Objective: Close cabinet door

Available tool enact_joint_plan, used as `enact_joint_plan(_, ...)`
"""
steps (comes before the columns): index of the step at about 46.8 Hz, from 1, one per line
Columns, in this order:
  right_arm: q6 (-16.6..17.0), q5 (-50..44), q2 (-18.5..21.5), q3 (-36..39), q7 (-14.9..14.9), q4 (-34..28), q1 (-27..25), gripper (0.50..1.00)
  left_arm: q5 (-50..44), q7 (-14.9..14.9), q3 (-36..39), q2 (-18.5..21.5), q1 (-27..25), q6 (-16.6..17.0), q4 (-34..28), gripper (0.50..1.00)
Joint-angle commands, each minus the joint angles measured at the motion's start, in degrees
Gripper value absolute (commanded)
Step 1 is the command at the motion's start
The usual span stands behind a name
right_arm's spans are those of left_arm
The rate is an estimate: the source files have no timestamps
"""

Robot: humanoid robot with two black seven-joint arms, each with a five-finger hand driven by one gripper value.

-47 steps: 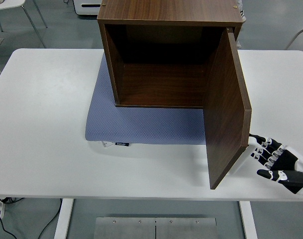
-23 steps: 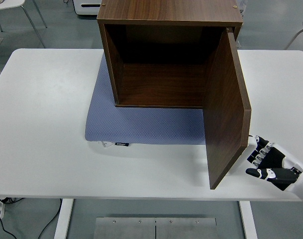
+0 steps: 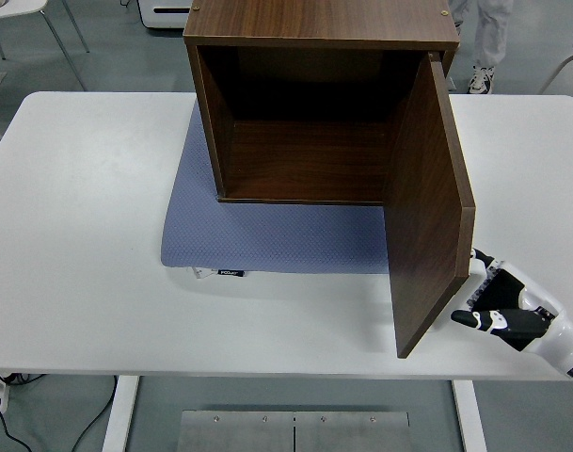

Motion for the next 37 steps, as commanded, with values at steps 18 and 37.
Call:
enact_joint_plan(18,0.0,0.0,1.6,-0.6,-0.1,-0.1,2.8,1.0,0.0,0.0,0.0,0.0,0.0,0.0,0.0,1.0)
enact_joint_plan(37,0.0,-0.1,3.3,-2.0,-0.1,-0.6,4.5,1.0,0.0,0.1,0.0,0.0,0.0,0.0,0.1,1.0)
